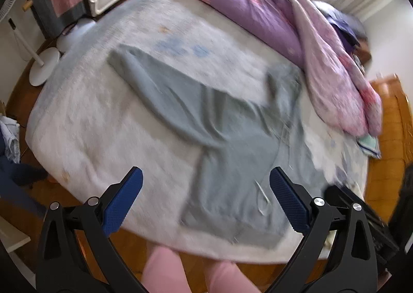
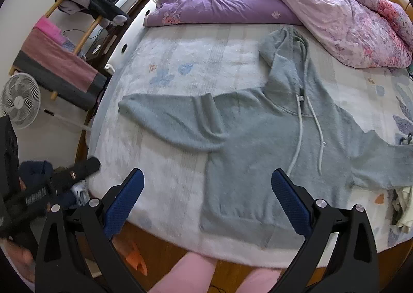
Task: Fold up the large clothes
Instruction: 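Reach the left tool to a hoodie sleeve cuff and grasp it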
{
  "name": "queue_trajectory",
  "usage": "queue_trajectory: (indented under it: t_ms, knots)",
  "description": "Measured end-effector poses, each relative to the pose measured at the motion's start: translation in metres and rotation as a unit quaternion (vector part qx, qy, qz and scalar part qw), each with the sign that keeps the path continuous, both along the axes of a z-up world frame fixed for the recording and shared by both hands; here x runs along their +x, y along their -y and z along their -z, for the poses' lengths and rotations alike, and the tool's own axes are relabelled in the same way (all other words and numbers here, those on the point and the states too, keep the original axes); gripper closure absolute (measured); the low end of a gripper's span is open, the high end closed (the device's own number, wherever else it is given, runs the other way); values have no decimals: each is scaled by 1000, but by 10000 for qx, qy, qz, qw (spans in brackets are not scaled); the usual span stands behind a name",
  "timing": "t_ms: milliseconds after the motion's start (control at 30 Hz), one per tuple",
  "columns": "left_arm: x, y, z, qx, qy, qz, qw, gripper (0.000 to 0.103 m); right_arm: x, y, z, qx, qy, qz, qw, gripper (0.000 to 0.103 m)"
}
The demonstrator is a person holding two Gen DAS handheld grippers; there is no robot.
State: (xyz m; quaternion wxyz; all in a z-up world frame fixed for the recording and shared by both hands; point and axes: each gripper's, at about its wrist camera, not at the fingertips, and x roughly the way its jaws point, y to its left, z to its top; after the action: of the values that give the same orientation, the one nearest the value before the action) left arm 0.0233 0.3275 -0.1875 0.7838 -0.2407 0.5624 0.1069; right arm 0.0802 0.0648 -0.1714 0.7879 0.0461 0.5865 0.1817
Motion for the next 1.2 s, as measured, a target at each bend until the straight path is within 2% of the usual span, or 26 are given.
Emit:
queue_trajectory:
  t_ms: [100, 133, 167, 267, 400, 467, 533, 600, 667, 733, 867, 900, 933, 967, 1033, 1100, 1167, 1200]
  knots:
    - [21, -49, 22, 814, 231, -218, 9962, 5, 20, -27, 20, -333, 188, 65, 9992, 8]
    - [32, -66, 33, 915, 225, -193, 9954, 5, 25, -31, 26, -404, 198, 120, 9989, 8]
    - [40, -80, 43, 940, 236, -175, 9951, 5, 32, -36, 33, -441, 169, 177, 9987, 13]
    - [71, -126, 77, 868, 280, -245, 9955, 5, 59, -44, 58, -148, -90, 276, 9995, 27]
    - [106, -185, 132, 239, 452, -609, 9968, 5, 76, -46, 84, -180, -438, 683, 9965, 28]
    - [125, -208, 163, 72, 227, -751, 9969, 5, 82, -46, 97, -355, -541, 734, 9952, 28]
    - [137, -223, 192, -407, 217, -823, 9955, 5, 84, -45, 107, -553, -610, 774, 9936, 28]
    - [144, -239, 223, -972, 73, -1197, 9880, 5, 82, -44, 118, -722, -710, 828, 9914, 28]
    - [151, -254, 251, -1454, -321, -1567, 9764, 5, 80, -39, 129, -847, -913, 899, 9881, 28]
    - [153, -265, 267, -1749, -265, -1887, 9660, 5, 75, -36, 135, -881, -999, 921, 9868, 28]
    - [158, -281, 282, -1803, -201, -2315, 9558, 7, 67, -28, 144, -1092, -1090, 901, 9839, 28]
    - [157, -283, 284, -1796, -161, -2432, 9531, 23, 66, -27, 145, -1097, -1099, 908, 9837, 28]
    - [155, -286, 285, -1705, -244, -2555, 9513, 47, 64, -26, 147, -1109, -1119, 921, 9832, 28]
    - [154, -288, 287, -1617, -341, -2651, 9500, 57, 62, -24, 150, -1111, -1165, 934, 9825, 28]
    - [150, -290, 288, -1665, -323, -2727, 9470, 86, 59, -22, 153, -1093, -1218, 954, 9819, 28]
    - [146, -287, 283, -1649, -199, -2636, 9502, 87, 57, -21, 154, -1060, -1231, 958, 9821, 28]
    - [147, -278, 263, -1137, -249, -2361, 9647, 87, 58, -20, 154, -990, -1160, 957, 9837, 28]
    - [147, -271, 250, -741, -334, -2190, 9723, 87, 60, -19, 154, -937, -1084, 964, 9850, 28]
